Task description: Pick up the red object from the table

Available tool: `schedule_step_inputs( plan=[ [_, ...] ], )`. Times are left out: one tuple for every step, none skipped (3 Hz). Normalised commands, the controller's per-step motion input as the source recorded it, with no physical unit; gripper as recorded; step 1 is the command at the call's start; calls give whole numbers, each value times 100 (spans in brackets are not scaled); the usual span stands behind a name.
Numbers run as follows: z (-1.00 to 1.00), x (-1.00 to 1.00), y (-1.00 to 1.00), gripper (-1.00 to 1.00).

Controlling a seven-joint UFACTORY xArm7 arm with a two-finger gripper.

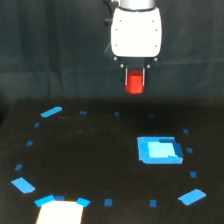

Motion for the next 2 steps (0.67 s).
schedule_step_inputs(
  plan=[
    [-25, -12, 25, -92],
    [-13, 0, -24, -63]
  ],
)
